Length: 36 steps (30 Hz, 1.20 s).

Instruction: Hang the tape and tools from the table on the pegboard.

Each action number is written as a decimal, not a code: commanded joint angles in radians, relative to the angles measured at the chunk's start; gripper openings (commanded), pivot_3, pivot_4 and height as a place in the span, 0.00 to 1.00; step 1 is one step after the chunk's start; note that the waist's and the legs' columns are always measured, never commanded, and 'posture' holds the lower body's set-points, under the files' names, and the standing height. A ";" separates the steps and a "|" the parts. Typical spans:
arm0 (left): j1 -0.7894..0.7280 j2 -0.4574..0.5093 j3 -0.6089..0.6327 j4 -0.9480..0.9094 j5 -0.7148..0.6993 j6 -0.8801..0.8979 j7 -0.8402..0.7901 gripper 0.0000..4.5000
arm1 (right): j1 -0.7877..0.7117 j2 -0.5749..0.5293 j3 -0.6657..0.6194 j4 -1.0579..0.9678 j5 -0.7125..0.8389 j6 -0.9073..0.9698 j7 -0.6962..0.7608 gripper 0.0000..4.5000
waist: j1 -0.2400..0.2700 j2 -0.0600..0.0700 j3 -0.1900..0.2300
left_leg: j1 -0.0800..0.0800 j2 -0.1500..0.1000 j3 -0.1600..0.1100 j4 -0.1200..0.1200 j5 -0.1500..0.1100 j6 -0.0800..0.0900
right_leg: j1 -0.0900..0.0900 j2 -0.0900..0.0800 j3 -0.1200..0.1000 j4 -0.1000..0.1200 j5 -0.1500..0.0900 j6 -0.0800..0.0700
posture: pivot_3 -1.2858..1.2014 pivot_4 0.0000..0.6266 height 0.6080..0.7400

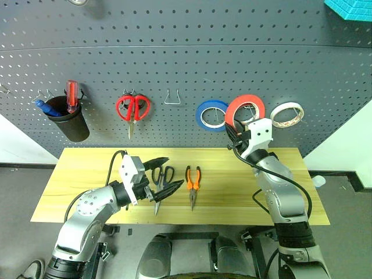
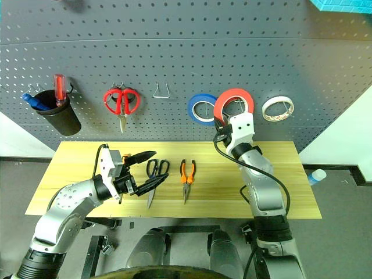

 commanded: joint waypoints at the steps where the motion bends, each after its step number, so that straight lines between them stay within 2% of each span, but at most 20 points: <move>1: -0.019 -0.006 0.027 -0.053 -0.035 0.003 0.014 1.00 | -0.039 0.008 0.004 0.018 -0.013 -0.044 0.001 0.15 | 0.000 0.000 0.000 | 0.000 0.000 0.000 0.000 0.000 0.000 | 0.000 0.000 0.000 0.000 0.000 0.000 | 0.65 0.19 0.55; 9: -0.020 -0.029 0.049 -0.061 -0.056 -0.013 0.040 1.00 | -0.084 0.011 0.006 0.120 -0.035 -0.085 -0.001 0.15 | 0.000 0.000 0.000 | 0.000 0.000 0.000 0.000 0.000 0.000 | 0.000 0.000 0.000 0.000 0.000 0.000 | 0.65 0.19 0.55; 26: -0.026 -0.089 0.047 -0.039 -0.013 -0.154 0.056 1.00 | -0.186 -0.001 -0.005 0.338 -0.062 -0.197 -0.001 0.15 | 0.000 0.000 0.000 | 0.000 0.000 0.000 0.000 0.000 0.000 | 0.000 0.000 0.000 0.000 0.000 0.000 | 0.65 0.18 0.55; 36: -0.030 -0.093 0.037 -0.011 -0.008 -0.200 0.050 1.00 | -0.192 -0.007 -0.013 0.363 -0.068 -0.184 -0.006 0.15 | 0.001 0.000 0.000 | 0.000 0.000 0.000 0.000 0.000 0.000 | 0.000 0.000 0.000 0.000 0.000 0.000 | 0.65 0.16 0.55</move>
